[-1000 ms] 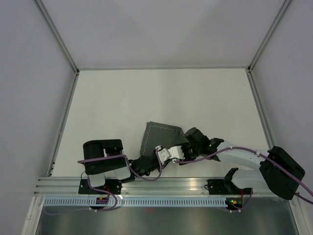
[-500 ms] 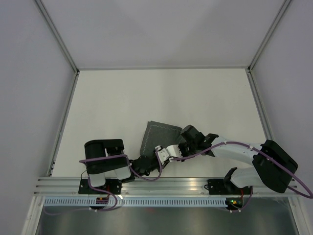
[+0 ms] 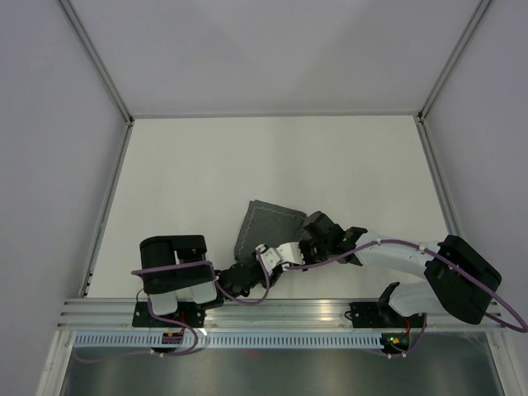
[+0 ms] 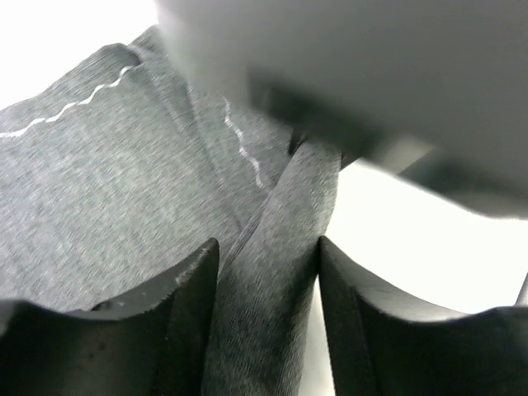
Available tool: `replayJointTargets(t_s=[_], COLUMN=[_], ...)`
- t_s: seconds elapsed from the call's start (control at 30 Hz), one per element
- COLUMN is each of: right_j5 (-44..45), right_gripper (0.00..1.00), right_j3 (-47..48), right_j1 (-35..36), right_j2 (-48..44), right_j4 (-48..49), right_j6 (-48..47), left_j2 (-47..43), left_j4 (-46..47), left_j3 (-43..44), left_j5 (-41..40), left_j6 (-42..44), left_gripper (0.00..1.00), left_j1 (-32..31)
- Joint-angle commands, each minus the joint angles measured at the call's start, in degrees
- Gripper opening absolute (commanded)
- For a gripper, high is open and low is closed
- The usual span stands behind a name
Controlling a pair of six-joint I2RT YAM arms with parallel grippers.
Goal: Fold the napkin, place the utensils inside, and roll it up
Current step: Roll the napkin at the center of the board.
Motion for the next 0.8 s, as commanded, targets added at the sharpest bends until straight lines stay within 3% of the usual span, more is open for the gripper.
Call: replayJointTargets(t_s=[0.0,0.33,0.57,0.67,0.7,0.77], right_j5=[3.97,4.85,5.2,5.56,5.64,5.56], right_gripper=[0.01,0.0,0.01,0.01,0.0,0.0], right_j3=[-3.92,-4.28,-3.75,-3.49,-3.4,-3.23], right_j1=[0.12,-0.24,-0.32,-0.33,-0.41,-0.41], right_j2=[2.6,3.03,4.17,4.61,4.62,4.79], right_j4=[-4.61,-4.44,-4.17,-4.26,-4.43,-4.87], right_j6=[1.7,3.46,4.07,4.25,4.25,4.07], left_j2=[-0.45,-6.59,-24.14,-31.88,-33.83,-36.64], left_j4=[8.01,10.74,-11.47,-24.11,-33.55,-42.66], left_j3=[-1.78,-5.38,-4.33,-2.66,-0.57,3.03], left_j5=[-4.6,-10.39,-14.17,-18.21,-20.05,-24.43], left_j6=[-1.76,-4.04,-11.59,-15.62,-17.73,-23.43], left_gripper=[0.59,0.64,0.68,0.67,0.67,0.63], left_j1=[0.65,0.65,0.65,0.65,0.74,1.7])
